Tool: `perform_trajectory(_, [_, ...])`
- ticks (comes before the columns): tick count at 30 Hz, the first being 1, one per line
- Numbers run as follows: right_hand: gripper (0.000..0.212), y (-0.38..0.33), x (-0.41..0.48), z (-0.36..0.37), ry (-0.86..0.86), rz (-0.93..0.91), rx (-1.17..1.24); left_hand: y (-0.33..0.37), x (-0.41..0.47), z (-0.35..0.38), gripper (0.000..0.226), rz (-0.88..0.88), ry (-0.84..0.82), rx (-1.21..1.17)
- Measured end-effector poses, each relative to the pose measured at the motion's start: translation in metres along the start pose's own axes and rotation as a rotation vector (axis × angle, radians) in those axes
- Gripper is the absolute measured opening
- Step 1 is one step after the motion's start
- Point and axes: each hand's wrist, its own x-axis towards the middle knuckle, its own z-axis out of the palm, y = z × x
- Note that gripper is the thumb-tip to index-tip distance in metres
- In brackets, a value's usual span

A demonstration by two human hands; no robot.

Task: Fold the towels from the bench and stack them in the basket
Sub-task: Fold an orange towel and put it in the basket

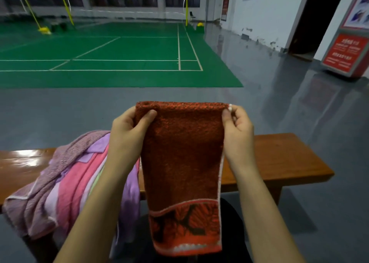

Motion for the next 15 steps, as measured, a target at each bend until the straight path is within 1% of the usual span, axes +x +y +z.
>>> perform_trajectory(4, [0.016,0.002,0.053,0.021,0.017,0.044,-0.018,-0.003,0.042,0.011,0.012,0.041,0.017,0.099])
perform_trajectory(8, [0.018,-0.016,0.089,0.028,0.067,-0.067,0.038,0.019,0.067,0.022,0.011,0.174,0.093,0.162])
perform_trajectory(10, [0.017,-0.018,0.087,0.025,0.063,-0.096,0.064,0.018,0.065,0.023,0.012,0.219,0.123,0.210])
perform_trajectory(11, [0.018,-0.011,0.080,0.023,0.052,-0.078,0.070,0.011,0.060,0.023,0.013,0.229,0.117,0.244])
perform_trajectory(13, [0.020,0.020,0.053,0.016,0.026,-0.019,0.067,-0.015,0.040,0.020,0.012,0.231,0.081,0.322])
perform_trajectory(15, [0.021,0.065,0.020,0.009,0.015,0.040,0.063,-0.054,0.010,0.015,0.020,0.195,0.044,0.420])
